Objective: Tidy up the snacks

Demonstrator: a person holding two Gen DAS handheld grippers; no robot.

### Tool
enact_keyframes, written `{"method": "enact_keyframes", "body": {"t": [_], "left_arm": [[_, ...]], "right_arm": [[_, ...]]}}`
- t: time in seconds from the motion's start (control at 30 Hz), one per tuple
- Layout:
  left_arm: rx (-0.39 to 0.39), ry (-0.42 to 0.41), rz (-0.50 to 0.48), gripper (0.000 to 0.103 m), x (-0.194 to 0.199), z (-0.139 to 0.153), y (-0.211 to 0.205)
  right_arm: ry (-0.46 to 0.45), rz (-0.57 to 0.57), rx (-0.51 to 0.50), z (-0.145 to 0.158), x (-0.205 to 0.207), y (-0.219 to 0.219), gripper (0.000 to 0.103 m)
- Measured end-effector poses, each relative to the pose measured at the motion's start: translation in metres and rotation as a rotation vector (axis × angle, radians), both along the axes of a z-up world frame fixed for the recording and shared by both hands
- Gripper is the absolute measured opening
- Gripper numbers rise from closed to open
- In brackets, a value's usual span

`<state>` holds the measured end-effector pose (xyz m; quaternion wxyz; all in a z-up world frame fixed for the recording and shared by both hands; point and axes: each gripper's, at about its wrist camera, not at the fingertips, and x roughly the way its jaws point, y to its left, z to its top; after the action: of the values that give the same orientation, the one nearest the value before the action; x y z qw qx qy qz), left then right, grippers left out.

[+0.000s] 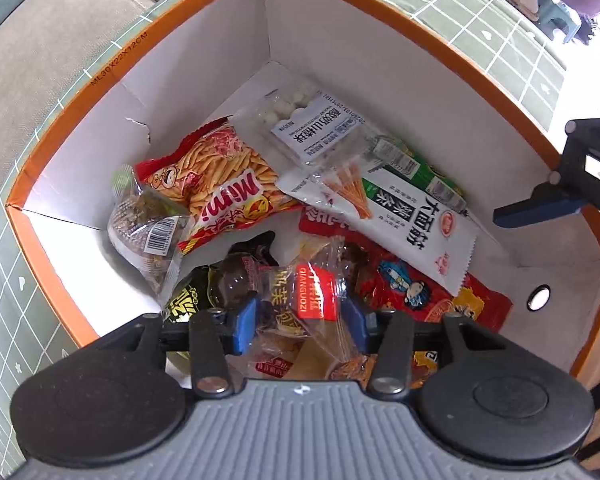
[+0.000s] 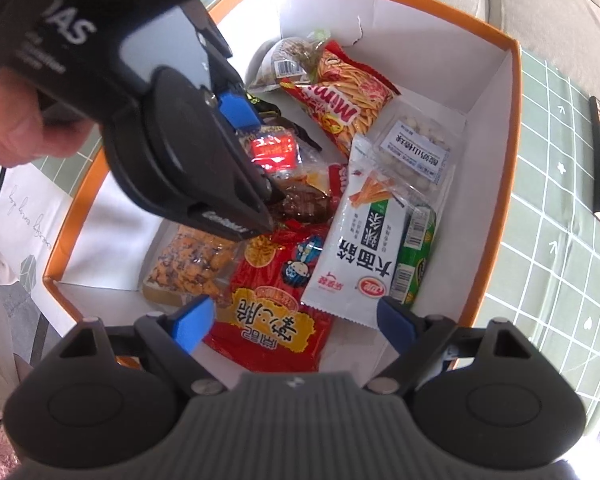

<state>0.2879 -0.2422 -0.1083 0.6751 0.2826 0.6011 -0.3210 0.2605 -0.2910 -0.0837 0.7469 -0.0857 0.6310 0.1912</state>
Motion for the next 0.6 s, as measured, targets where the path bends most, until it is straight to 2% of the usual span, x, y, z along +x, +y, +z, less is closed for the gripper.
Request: {"method": "enact_keyframes", "body": {"t": [0.17, 0.43, 0.6], "left_arm": [[-0.044, -0.009, 0.007, 0.062, -0.007, 0.014, 0.012], [-0.158, -0.1, 0.029, 0.062, -0.03, 0.081, 0.033], [-0.217, -0.163, 0.111, 0.062, -0.043, 0.12, 0.061]], "right_arm": [[0.017, -0.011, -0.015, 0.0, -0.002, 0.001, 0.086], [-0.005, -0.042, -0.009, 0.019, -0.009, 0.004, 0.087], [-0.052, -0.067, -0.035, 0.041, -0.016, 0.013, 0.088]]}}
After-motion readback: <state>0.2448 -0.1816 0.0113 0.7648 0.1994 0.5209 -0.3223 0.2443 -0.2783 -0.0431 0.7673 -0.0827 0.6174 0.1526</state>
